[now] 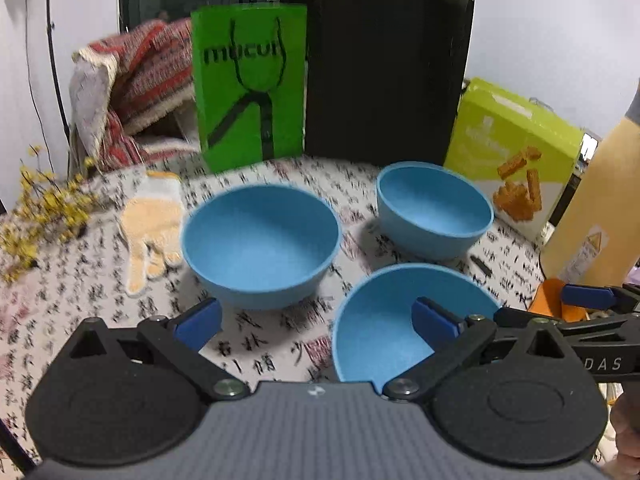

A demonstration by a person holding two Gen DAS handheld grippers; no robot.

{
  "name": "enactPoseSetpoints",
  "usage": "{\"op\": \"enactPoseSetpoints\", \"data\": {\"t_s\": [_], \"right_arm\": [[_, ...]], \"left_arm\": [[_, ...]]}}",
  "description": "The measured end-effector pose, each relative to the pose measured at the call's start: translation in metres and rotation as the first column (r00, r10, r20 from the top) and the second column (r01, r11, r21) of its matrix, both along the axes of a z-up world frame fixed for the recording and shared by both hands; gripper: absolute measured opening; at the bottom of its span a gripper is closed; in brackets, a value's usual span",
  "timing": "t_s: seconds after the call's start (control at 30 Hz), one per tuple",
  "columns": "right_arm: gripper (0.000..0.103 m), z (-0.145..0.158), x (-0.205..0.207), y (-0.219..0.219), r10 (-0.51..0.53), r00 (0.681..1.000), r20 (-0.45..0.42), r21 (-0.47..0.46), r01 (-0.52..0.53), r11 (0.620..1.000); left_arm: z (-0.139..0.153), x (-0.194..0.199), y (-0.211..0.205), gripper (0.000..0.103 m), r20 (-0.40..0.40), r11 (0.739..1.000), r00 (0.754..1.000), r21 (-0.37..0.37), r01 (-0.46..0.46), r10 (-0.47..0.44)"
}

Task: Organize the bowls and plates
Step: 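Move both open grippers toward the nearest blue bowl, then close both grippers on the rim of the blue bowl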

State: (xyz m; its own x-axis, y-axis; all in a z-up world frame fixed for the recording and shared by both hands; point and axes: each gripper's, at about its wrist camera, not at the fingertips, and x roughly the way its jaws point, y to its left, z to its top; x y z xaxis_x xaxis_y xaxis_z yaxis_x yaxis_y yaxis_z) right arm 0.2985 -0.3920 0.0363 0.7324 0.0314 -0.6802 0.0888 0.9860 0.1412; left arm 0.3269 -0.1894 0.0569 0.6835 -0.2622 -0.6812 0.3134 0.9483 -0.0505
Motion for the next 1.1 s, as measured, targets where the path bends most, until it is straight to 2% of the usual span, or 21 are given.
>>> {"op": "enactPoseSetpoints", "data": {"t_s": [0.3,0.5,0.57,0.67,0.7,0.83,0.87,0.97,1.1], "right_arm": [[0.101,-0.024,0.016,-0.012,-0.008,0.995,-0.104,0.072,0.016,0.997],[0.095,-0.04,0.026,-0.015,0.007,0.983,-0.181,0.142,0.02,0.99],[0.095,-0.043,0.029,-0.013,0.006,0.981,-0.192,0.129,0.02,0.991],[0.093,-0.048,0.033,-0.011,0.002,0.979,-0.203,0.119,0.022,0.993],[0.088,-0.049,0.034,-0.011,0.004,0.978,-0.208,0.122,0.022,0.992],[0.085,-0.054,0.039,-0.009,0.01,0.975,-0.222,0.12,0.017,0.993],[0.08,-0.055,0.039,-0.008,0.01,0.975,-0.224,0.12,0.017,0.993],[0.076,-0.059,0.041,-0.008,0.016,0.971,-0.238,0.139,0.017,0.99],[0.069,-0.059,0.041,-0.006,0.023,0.973,-0.229,0.146,0.011,0.989]], "left_arm": [[-0.032,0.028,0.0,0.103,-0.176,1.0,0.984,-0.02,-0.017,0.013],[-0.049,0.037,-0.002,0.103,-0.24,1.0,0.971,0.008,-0.012,0.014],[-0.053,0.04,-0.003,0.103,-0.263,1.0,0.965,-0.002,-0.01,0.009],[-0.06,0.043,-0.006,0.103,-0.28,1.0,0.96,-0.005,-0.004,0.003],[-0.061,0.043,-0.008,0.103,-0.283,1.0,0.959,-0.001,0.0,0.0],[-0.065,0.045,-0.011,0.103,-0.308,1.0,0.951,-0.011,0.004,-0.007],[-0.066,0.044,-0.012,0.103,-0.313,1.0,0.95,-0.015,0.006,-0.01],[-0.066,0.044,-0.015,0.103,-0.303,1.0,0.953,-0.003,0.013,-0.014],[-0.069,0.045,-0.016,0.096,-0.317,1.0,0.948,-0.01,0.013,-0.016]]}}
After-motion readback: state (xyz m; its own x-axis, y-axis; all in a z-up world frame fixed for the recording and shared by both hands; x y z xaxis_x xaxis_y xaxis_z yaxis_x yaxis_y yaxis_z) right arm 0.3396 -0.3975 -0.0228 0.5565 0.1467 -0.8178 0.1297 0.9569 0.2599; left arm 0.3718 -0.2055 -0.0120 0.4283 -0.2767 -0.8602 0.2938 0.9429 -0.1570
